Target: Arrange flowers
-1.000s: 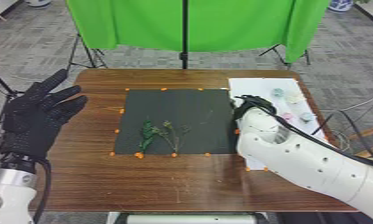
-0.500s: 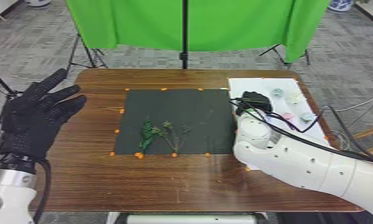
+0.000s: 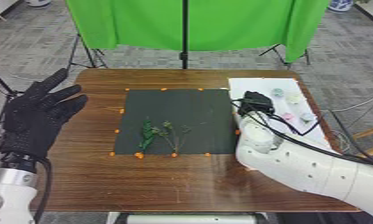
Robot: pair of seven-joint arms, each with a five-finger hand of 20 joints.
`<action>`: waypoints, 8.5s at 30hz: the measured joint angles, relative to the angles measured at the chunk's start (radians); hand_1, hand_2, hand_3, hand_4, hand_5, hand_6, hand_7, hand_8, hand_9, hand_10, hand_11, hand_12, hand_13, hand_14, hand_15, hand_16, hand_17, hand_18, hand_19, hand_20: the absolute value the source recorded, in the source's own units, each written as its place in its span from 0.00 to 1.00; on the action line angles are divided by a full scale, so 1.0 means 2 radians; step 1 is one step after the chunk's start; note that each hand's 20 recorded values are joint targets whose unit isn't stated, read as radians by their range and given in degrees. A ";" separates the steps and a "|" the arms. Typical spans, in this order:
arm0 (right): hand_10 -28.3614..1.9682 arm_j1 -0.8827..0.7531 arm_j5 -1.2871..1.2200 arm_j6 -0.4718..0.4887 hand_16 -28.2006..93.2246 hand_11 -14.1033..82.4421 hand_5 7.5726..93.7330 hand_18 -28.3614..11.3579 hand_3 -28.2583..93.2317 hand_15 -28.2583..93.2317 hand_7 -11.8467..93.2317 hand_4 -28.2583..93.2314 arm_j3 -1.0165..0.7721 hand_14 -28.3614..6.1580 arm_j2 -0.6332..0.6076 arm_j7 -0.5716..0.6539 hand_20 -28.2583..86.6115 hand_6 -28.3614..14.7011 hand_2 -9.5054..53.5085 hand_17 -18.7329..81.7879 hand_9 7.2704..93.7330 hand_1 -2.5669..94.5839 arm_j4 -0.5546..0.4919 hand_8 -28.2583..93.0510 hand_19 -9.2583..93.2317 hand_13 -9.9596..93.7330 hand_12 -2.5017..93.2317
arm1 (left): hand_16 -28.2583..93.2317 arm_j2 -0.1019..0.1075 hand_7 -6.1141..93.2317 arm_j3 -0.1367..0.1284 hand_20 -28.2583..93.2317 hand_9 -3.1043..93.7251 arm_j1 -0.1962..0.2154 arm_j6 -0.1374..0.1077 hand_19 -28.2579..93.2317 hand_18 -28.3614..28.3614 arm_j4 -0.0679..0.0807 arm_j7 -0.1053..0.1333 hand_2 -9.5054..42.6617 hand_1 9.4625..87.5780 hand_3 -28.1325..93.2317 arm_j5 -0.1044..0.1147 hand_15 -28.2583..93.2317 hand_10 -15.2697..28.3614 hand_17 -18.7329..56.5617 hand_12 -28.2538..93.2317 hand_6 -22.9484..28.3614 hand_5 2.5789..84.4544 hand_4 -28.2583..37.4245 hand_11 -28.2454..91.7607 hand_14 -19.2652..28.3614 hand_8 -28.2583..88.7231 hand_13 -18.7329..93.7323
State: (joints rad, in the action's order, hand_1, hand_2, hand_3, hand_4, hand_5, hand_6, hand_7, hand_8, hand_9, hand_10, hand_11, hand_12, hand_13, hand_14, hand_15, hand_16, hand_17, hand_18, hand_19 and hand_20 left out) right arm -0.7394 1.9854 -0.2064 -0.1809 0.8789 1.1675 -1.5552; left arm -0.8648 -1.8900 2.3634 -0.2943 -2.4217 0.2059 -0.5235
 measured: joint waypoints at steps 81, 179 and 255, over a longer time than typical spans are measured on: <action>0.55 -0.091 0.001 0.049 0.37 0.49 0.89 0.14 0.82 0.73 0.32 0.03 -0.059 0.65 0.032 0.015 0.36 0.63 0.07 0.62 0.98 0.42 -0.147 0.18 1.00 0.95 0.22 | 0.15 -0.005 0.21 -0.005 0.32 0.36 0.015 -0.007 0.72 0.95 -0.004 -0.008 0.37 0.15 0.86 -0.002 0.68 0.82 0.12 0.33 0.61 0.37 0.00 0.46 1.00 0.16 0.39; 0.34 -0.166 -0.051 -0.006 0.35 0.43 0.44 0.11 0.85 0.70 0.21 0.06 -0.217 0.54 -0.121 -0.011 0.17 0.52 0.20 0.60 0.84 0.30 -0.182 0.14 1.00 0.90 0.19 | 0.12 -0.009 0.20 -0.035 0.34 0.36 0.053 -0.019 0.73 0.94 -0.012 0.021 0.37 0.13 0.86 0.001 0.75 0.82 0.14 0.33 0.62 0.38 0.00 0.48 1.00 0.16 0.39; 0.71 0.201 -0.054 -0.127 0.40 0.47 0.89 0.30 0.81 0.71 0.33 0.00 0.238 0.75 0.207 -0.150 0.19 0.72 0.00 0.60 0.99 0.55 -0.049 0.27 1.00 0.95 0.26 | 0.04 0.068 0.18 -0.006 0.44 0.35 -0.057 -0.011 0.74 0.89 0.002 0.058 0.32 0.10 0.86 -0.002 0.80 0.91 0.17 0.30 0.61 0.36 0.00 0.47 1.00 0.17 0.33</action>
State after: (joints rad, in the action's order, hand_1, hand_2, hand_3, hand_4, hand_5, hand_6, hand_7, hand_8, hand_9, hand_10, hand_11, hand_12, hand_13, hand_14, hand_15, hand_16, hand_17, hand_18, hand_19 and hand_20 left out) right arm -0.3382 1.8774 -0.4604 0.2953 1.2935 0.8682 -1.6536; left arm -0.7282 -1.9021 2.2498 -0.3162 -2.4174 0.3228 -0.5278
